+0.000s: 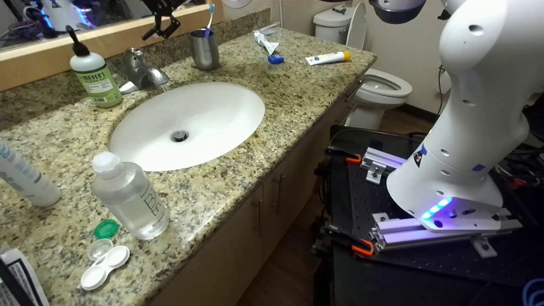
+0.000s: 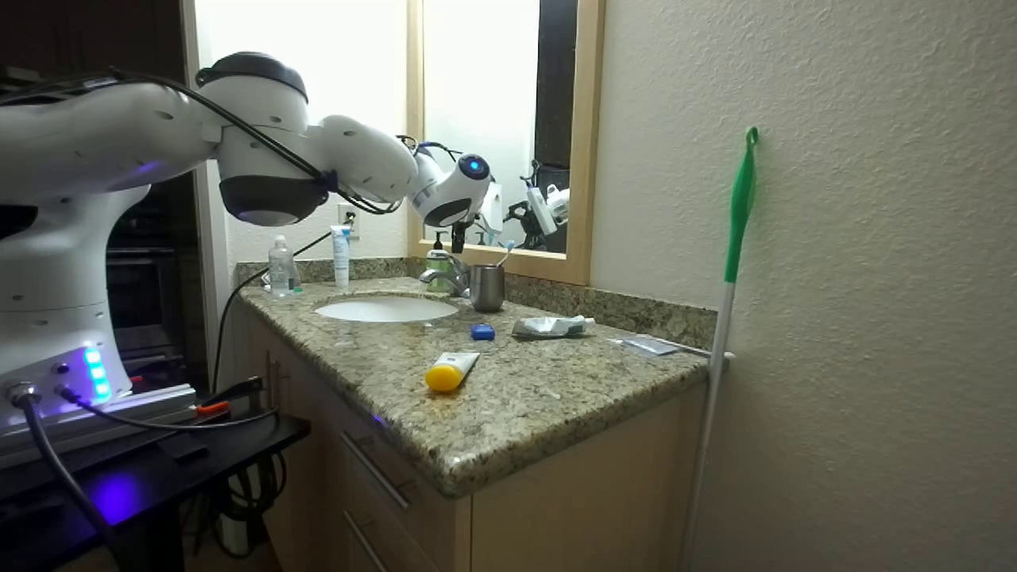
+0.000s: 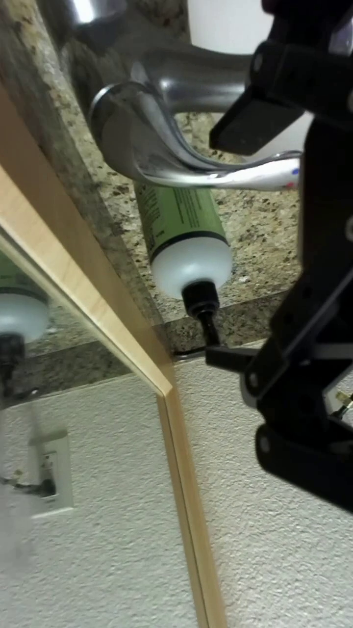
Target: Turn the faucet handle upwards pick up the toothbrush wash it and then place it in the cup afterward turn the faucet handle downwards
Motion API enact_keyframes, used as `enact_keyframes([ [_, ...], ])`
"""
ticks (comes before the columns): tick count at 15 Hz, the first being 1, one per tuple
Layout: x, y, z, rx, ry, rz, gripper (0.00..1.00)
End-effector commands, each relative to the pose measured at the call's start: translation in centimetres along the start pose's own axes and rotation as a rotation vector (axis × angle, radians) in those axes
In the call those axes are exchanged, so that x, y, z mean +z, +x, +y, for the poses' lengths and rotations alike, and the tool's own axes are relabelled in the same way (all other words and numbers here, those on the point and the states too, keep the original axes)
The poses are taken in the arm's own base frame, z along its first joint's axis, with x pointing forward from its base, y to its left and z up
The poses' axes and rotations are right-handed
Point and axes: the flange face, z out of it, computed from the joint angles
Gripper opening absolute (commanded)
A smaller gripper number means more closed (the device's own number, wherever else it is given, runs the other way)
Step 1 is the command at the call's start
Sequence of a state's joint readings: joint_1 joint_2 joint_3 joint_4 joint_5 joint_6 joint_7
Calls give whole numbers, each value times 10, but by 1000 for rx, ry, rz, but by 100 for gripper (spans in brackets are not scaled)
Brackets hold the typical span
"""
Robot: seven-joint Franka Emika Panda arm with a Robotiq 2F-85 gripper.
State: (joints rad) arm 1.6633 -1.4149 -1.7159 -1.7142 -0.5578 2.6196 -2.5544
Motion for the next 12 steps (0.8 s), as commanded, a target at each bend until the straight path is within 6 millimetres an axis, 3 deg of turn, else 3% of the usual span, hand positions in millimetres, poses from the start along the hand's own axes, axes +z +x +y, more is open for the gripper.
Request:
enact_keyframes([
  [1,-4,34,-5,-50,-37,88,100],
  [4,-12,53,-3,-142,-78,84,100],
  [5,3,38,-1,-91,-22,68,100],
  [8,-6,47,-2,-125,-48,69,100],
  [12,21,52,-4,-145,-46,48,100],
])
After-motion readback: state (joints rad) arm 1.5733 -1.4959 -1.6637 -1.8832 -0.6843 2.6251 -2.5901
